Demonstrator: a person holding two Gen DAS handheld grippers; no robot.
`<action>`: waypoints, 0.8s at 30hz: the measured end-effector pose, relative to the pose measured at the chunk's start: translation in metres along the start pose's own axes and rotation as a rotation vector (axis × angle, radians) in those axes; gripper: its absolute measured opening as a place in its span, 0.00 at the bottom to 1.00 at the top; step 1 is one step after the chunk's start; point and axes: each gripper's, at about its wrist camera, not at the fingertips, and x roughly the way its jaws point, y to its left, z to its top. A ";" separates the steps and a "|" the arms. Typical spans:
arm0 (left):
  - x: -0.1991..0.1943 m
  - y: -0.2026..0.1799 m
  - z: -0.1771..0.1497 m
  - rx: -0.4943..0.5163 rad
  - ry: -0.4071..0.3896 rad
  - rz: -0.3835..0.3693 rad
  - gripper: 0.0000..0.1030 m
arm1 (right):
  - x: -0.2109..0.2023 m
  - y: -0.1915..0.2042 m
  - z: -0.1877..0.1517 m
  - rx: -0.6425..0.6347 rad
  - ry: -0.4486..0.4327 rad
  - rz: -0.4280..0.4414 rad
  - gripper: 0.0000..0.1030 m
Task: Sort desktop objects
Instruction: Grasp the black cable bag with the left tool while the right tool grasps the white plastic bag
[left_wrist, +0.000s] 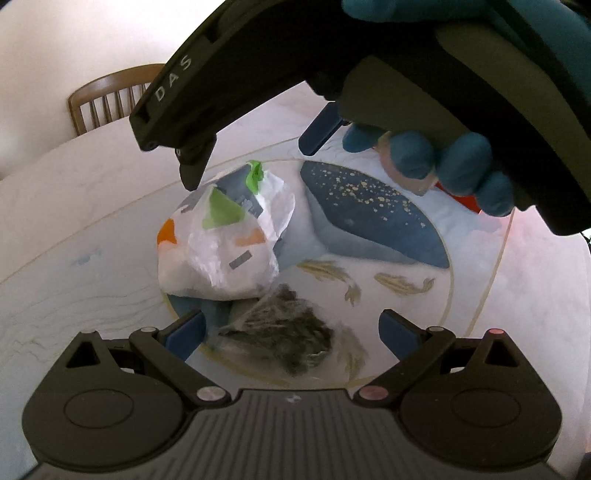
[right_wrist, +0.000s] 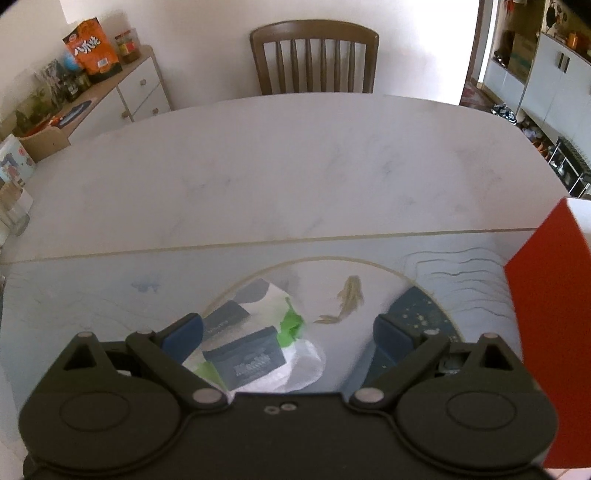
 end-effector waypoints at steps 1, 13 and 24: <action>0.001 0.001 -0.001 -0.001 0.001 0.004 0.98 | 0.003 0.001 0.000 -0.002 0.005 -0.004 0.96; 0.007 0.005 0.001 0.005 -0.004 -0.017 0.97 | 0.037 0.012 0.005 0.020 0.073 -0.019 0.96; 0.010 -0.002 0.000 0.055 0.002 0.017 0.96 | 0.051 0.010 -0.013 -0.053 0.117 -0.079 1.00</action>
